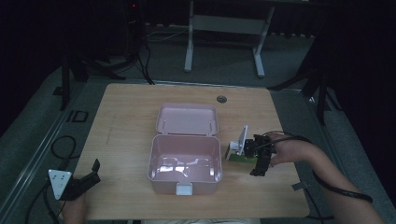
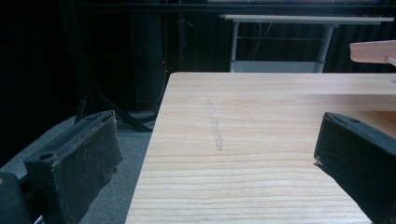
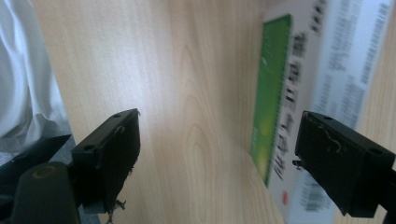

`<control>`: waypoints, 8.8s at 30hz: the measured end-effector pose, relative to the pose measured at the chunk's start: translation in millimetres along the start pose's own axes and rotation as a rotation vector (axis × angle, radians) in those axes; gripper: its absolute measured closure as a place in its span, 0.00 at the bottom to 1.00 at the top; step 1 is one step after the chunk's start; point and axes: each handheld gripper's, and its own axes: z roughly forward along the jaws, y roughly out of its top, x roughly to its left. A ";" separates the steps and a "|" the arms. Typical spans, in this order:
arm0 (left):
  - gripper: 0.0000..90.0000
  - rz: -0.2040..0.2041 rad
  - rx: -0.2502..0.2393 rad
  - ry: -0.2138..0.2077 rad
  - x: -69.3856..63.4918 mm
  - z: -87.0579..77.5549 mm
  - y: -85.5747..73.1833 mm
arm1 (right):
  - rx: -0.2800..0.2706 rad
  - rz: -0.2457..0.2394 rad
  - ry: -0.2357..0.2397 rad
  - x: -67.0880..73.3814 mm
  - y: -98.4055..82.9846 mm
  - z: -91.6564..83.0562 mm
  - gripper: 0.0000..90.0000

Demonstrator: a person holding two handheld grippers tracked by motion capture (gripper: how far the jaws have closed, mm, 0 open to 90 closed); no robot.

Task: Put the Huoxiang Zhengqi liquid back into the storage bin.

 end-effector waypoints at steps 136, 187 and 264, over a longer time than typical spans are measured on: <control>0.00 0.004 0.006 -0.002 -0.2 0.4 0.3 | 0.020 -0.017 -0.044 18.3 27.7 -99.6 0.70; 0.01 0.001 0.000 -0.013 0.7 -0.1 0.0 | 0.017 -0.158 0.014 37.1 180.9 -96.1 0.70; 0.01 0.003 -0.004 -0.017 0.5 -0.2 -0.1 | -0.250 -0.091 0.077 22.7 150.5 -44.9 0.19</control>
